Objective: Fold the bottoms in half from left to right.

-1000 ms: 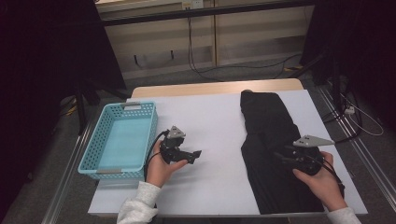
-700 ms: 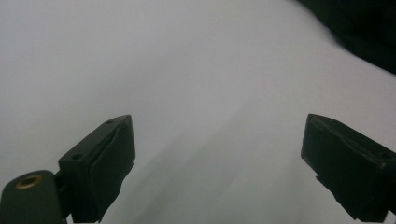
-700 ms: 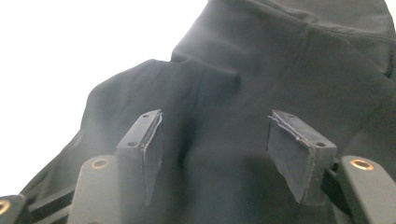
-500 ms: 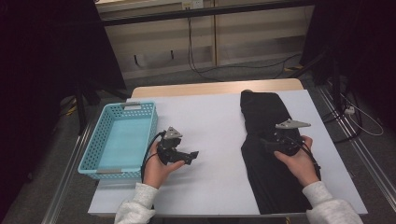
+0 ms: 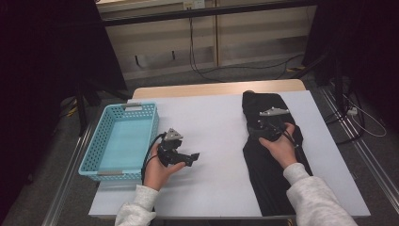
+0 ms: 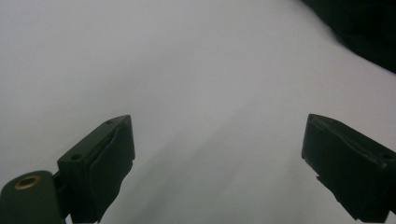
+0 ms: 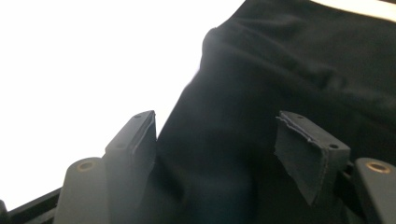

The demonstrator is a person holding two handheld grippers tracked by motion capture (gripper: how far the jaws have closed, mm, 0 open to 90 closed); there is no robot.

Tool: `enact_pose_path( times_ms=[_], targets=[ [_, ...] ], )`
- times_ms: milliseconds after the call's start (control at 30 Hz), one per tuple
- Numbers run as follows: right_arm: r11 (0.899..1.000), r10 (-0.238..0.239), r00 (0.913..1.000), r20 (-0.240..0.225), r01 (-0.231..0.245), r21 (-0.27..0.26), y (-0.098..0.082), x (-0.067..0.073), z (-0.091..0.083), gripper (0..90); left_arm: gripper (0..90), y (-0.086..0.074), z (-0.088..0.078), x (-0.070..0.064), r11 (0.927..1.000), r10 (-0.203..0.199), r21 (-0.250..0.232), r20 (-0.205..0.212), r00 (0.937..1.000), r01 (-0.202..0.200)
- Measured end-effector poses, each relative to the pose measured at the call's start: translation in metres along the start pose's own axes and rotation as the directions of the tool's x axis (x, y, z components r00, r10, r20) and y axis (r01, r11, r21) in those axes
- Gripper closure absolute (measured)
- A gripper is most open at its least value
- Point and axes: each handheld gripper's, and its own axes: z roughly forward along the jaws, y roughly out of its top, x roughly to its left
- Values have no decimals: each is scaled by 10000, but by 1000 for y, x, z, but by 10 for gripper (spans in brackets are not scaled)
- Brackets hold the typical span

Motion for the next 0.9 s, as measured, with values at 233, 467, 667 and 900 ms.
enact_pose_path(
  times_ms=[233, 467, 667, 900],
  targets=[
    [9995, 301, 9995, 119, -300, -25, 14, 8, 25, 300, 94, -2, 0, 2, 10000, -34, -22, 7, 10000, 34],
    [9992, 27, 9996, 293, -38, 387, 13, 13, 43, 353, 94, -2, -4, 4, 9999, -100, -101, -61, 9999, 99],
    [9989, 340, 9984, 457, -355, 312, 12, 9, 47, 457, 94, -1, -5, 3, 9999, -51, -163, -18, 10000, 51],
    [9989, 367, 9978, 552, -383, 273, 13, 7, 48, 660, 95, 0, -5, 2, 9998, -105, -181, 61, 9999, 107]
  ],
)
